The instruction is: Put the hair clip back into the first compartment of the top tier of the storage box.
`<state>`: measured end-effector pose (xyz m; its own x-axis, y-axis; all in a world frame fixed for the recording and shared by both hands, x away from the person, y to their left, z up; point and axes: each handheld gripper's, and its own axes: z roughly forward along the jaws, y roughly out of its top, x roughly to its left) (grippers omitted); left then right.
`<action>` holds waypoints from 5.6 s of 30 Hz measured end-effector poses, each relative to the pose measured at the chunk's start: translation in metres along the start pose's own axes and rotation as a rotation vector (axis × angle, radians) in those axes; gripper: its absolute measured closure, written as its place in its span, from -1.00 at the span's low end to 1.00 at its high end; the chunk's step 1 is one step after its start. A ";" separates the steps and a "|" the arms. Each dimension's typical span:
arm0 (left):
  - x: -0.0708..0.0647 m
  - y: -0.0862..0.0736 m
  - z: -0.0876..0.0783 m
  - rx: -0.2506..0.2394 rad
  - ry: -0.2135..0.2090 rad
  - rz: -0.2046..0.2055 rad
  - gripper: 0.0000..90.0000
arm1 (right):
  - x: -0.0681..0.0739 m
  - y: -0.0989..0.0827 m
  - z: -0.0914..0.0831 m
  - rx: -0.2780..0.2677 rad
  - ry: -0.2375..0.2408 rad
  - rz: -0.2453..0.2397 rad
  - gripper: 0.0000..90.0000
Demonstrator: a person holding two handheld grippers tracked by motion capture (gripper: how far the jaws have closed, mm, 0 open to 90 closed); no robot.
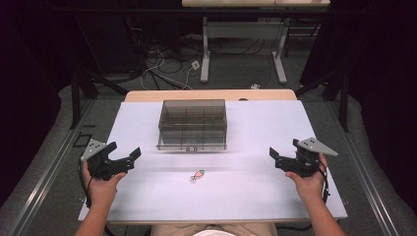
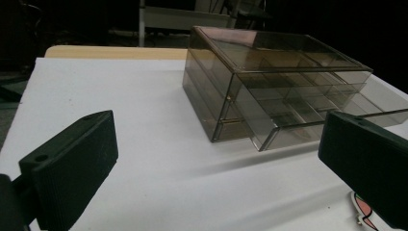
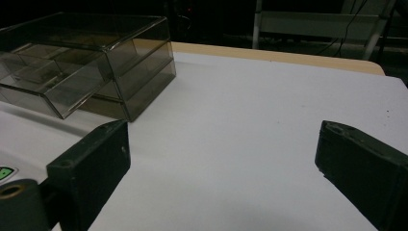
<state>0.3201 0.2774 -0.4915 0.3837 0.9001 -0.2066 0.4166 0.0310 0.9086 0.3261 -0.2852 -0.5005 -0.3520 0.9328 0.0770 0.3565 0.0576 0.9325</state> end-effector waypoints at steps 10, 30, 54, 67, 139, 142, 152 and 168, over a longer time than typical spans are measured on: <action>-0.023 0.001 0.001 0.003 -0.042 0.053 -1.00 | 0.002 -0.002 0.004 0.001 -0.009 -0.028 -0.89; -0.056 0.006 0.004 0.012 -0.106 0.096 -1.00 | 0.009 -0.004 0.007 0.002 0.008 -0.058 -0.86; -0.103 0.025 0.028 0.069 -0.194 0.184 -0.94 | 0.010 -0.005 0.009 0.020 0.017 -0.062 -0.82; -0.125 0.028 0.044 0.089 -0.223 0.193 -0.82 | 0.009 -0.005 0.009 0.030 0.024 -0.046 -0.81; -0.135 -0.027 0.089 0.323 -0.173 0.196 -0.11 | 0.006 -0.010 0.017 0.080 0.050 -0.071 -0.69; -0.135 -0.027 0.089 0.321 -0.173 0.192 -0.11 | 0.006 -0.010 0.018 0.075 0.047 -0.070 -0.69; -0.134 -0.030 0.094 0.354 -0.191 0.163 -0.10 | 0.006 -0.011 0.019 0.084 0.049 -0.061 -0.68; -0.135 -0.035 0.102 0.427 -0.208 0.130 -0.01 | 0.005 -0.011 0.020 0.095 0.058 -0.068 -0.68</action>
<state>0.3375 0.1110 -0.5326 0.5932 0.7775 -0.2086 0.6384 -0.2965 0.7103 0.3376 -0.2738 -0.5173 -0.4269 0.9035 0.0376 0.4091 0.1558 0.8991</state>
